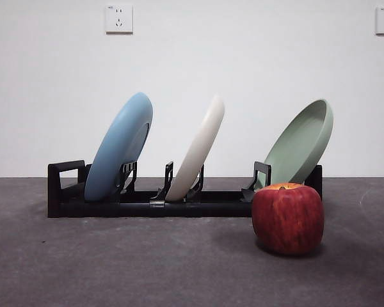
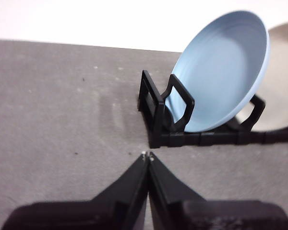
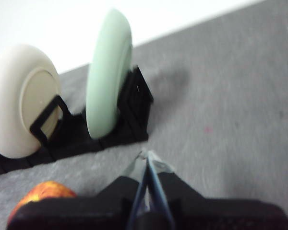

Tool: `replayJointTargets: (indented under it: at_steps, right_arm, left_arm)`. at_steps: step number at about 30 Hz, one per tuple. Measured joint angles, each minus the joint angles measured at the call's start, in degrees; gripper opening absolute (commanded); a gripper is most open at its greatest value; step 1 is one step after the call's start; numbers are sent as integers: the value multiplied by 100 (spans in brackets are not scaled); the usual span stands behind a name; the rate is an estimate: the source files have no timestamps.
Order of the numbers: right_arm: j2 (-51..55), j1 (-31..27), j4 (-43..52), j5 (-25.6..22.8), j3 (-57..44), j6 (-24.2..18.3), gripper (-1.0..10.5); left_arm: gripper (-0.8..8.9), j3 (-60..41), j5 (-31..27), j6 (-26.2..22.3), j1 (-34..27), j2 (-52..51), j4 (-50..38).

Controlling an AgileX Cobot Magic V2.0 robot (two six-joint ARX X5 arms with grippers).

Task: Take the blue plate from the plate rack,put the plate on the table,take the apple from the table,put the apple in the plate

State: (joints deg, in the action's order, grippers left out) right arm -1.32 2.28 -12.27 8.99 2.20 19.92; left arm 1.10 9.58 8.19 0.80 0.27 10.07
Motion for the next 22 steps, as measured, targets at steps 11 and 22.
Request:
replayJointTargets:
  at_steps: [11,22]
  right_arm:
    - [-1320,0,-671,2,1552,391,-10]
    - [-3390,0,-1722,249,3821,-291,-1]
  left_arm:
    - [-7,975,114,949,0,636,221]
    - [-8,2905,597,531,0,2579,507]
